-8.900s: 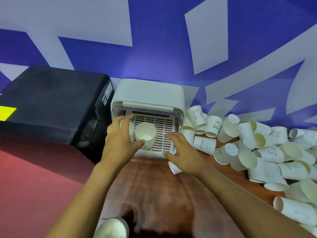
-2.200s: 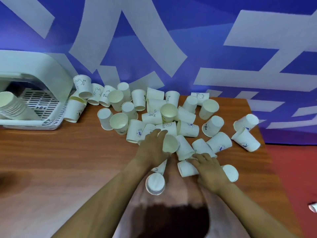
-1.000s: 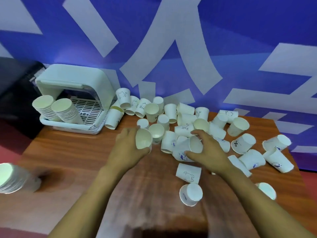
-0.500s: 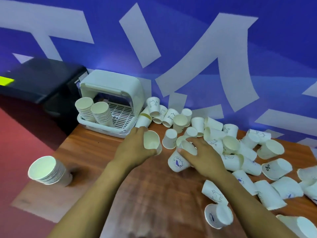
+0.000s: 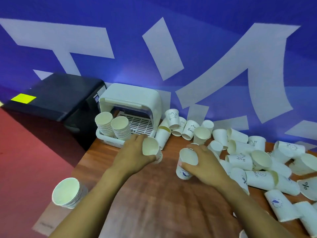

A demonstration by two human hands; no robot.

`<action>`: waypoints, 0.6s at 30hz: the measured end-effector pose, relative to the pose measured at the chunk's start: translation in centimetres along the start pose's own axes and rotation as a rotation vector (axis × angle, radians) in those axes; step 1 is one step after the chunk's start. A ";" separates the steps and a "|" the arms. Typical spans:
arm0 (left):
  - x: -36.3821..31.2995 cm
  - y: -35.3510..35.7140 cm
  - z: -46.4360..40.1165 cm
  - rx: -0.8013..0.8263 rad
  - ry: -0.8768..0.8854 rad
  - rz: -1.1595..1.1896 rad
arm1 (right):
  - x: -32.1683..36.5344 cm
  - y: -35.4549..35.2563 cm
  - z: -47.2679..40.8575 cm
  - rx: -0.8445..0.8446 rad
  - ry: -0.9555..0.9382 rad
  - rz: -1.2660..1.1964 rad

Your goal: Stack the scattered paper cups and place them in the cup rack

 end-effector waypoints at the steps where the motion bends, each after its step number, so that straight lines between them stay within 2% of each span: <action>1: 0.6 -0.5 -0.5 0.009 0.016 0.014 | 0.5 0.2 -0.4 -0.024 0.014 0.000; 5: 4.5 -3.8 -2.6 0.019 0.051 0.018 | 4.4 2.9 -1.9 -0.059 0.030 -0.046; 12: 14.2 -10.6 -5.5 0.027 0.014 0.013 | 14.1 7.6 -6.1 -0.095 -0.037 -0.051; 18: 19.0 -16.2 -7.8 -0.094 0.011 0.073 | 20.8 8.9 -8.5 -0.190 -0.123 -0.086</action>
Point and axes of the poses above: each hand's wrist, its own z-axis away from the middle knuckle, its own y-axis out of the palm, x = y × z, the point moved 9 cm from there along -z, towards the middle knuckle, and after that the axes turned 2 degrees about -z, right-handed, at the moved point
